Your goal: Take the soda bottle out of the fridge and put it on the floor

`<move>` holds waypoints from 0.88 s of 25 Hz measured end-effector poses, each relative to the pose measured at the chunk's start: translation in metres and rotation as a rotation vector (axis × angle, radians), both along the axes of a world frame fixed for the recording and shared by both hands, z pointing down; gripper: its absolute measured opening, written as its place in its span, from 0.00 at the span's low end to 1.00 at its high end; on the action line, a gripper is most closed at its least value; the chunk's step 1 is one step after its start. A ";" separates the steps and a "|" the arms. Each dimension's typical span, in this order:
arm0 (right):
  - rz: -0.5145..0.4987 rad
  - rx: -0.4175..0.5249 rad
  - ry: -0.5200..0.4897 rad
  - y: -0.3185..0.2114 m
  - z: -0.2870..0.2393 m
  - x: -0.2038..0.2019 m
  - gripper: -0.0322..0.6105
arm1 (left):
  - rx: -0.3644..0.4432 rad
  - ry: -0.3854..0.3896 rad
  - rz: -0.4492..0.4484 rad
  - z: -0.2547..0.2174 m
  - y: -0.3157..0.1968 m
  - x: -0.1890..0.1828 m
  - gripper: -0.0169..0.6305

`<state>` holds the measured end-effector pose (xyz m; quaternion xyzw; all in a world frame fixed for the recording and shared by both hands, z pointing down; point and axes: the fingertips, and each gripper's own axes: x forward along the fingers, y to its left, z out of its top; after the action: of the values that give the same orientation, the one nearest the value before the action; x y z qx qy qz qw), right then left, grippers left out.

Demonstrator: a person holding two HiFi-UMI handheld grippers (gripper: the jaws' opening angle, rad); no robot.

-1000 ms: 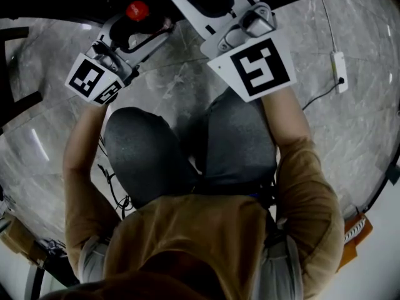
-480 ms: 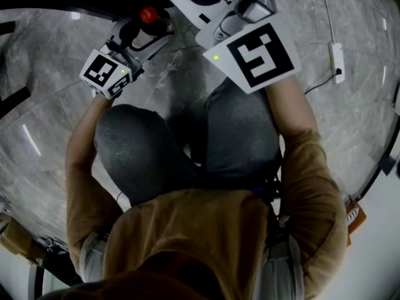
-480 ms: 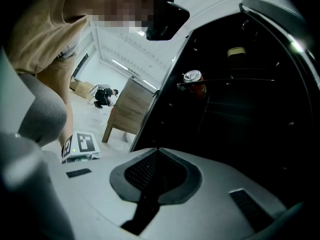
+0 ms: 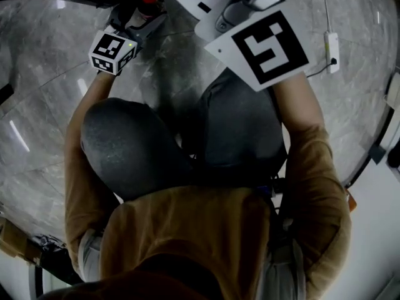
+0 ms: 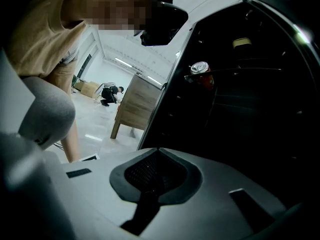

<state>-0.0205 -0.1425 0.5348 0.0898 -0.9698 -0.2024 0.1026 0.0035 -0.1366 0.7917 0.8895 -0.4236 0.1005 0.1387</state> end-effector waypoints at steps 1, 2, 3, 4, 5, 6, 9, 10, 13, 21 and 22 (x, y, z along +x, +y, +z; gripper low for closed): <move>-0.003 0.000 0.005 0.000 0.002 0.000 0.05 | -0.009 -0.003 -0.003 0.007 -0.002 0.001 0.49; -0.005 0.001 0.011 0.000 0.003 0.000 0.05 | -0.021 -0.008 -0.007 0.015 -0.004 0.002 0.49; -0.007 0.000 0.016 0.000 0.004 -0.001 0.05 | -0.033 -0.018 -0.009 0.022 -0.006 0.004 0.49; -0.009 -0.001 0.019 0.000 0.005 -0.001 0.05 | -0.042 -0.029 -0.011 0.029 -0.007 0.006 0.49; -0.011 -0.002 0.020 0.001 0.005 -0.001 0.05 | -0.048 -0.036 -0.014 0.034 -0.008 0.007 0.49; -0.012 -0.004 0.021 0.001 0.005 -0.001 0.05 | -0.052 -0.038 -0.021 0.038 -0.008 0.006 0.49; -0.013 -0.018 0.023 0.001 0.008 0.000 0.05 | -0.059 -0.038 -0.044 0.046 -0.010 0.002 0.49; -0.012 -0.023 0.015 0.000 0.008 0.000 0.05 | -0.063 -0.042 -0.051 0.050 -0.012 0.001 0.49; -0.010 -0.036 -0.016 0.000 0.004 -0.001 0.05 | -0.082 -0.069 -0.068 0.062 -0.014 -0.002 0.49; -0.016 -0.037 -0.046 0.002 -0.004 -0.004 0.05 | -0.064 -0.073 -0.061 0.061 -0.006 0.002 0.49; -0.015 -0.036 -0.039 0.002 -0.003 -0.003 0.05 | -0.069 -0.072 -0.061 0.061 -0.006 0.002 0.49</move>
<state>-0.0236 -0.1404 0.5316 0.0845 -0.9757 -0.1840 0.0839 0.0052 -0.1430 0.8531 0.8667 -0.4514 0.1429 0.1571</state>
